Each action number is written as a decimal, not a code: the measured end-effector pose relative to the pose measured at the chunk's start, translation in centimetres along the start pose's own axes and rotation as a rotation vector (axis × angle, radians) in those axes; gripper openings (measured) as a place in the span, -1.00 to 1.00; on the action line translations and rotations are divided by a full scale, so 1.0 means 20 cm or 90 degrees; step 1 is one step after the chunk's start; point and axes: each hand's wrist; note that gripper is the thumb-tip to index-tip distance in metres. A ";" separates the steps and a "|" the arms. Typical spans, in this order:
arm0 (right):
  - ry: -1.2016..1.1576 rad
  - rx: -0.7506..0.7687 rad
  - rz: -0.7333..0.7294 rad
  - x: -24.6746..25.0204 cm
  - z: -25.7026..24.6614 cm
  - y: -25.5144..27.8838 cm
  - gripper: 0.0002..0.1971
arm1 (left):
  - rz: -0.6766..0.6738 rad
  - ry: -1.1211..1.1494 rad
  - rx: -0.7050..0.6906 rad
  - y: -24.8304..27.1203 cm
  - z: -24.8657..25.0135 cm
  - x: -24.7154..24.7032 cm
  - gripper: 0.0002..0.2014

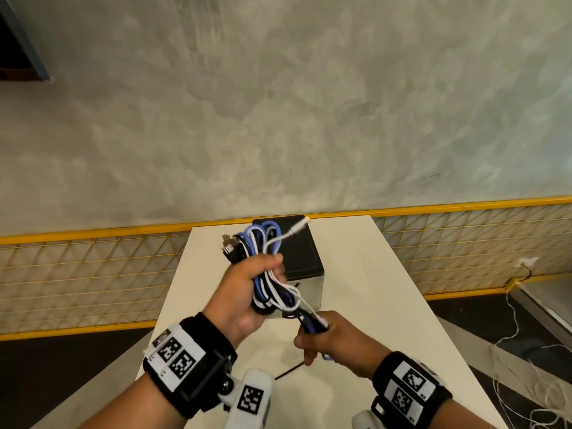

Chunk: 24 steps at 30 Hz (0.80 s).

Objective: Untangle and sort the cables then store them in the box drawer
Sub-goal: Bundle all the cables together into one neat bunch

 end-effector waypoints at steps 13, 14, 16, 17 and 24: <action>0.085 -0.058 0.108 0.25 0.10 0.02 -0.84 | -0.019 -0.128 -0.069 -0.08 0.23 0.13 -0.85; 0.129 -0.075 0.073 0.26 0.09 0.02 -0.77 | -0.006 -0.124 -0.068 -0.08 0.21 0.14 -0.87; 0.165 -0.142 -0.051 0.27 0.07 0.04 -0.43 | 0.009 -0.123 -0.071 -0.09 0.17 0.17 -0.88; 0.159 -0.168 -0.105 0.27 0.04 0.06 -0.24 | 0.013 -0.133 -0.074 -0.09 0.16 0.17 -0.88; -0.092 0.207 0.162 0.22 -0.31 0.09 -0.34 | -0.001 -0.335 -0.090 -0.06 0.06 0.15 -0.88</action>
Point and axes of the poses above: each hand's wrist, its own y-axis away from the middle knuckle, its own x-axis out of the back of the hand, z = x × y, and after that the axes turned 11 degrees about -x, right-handed
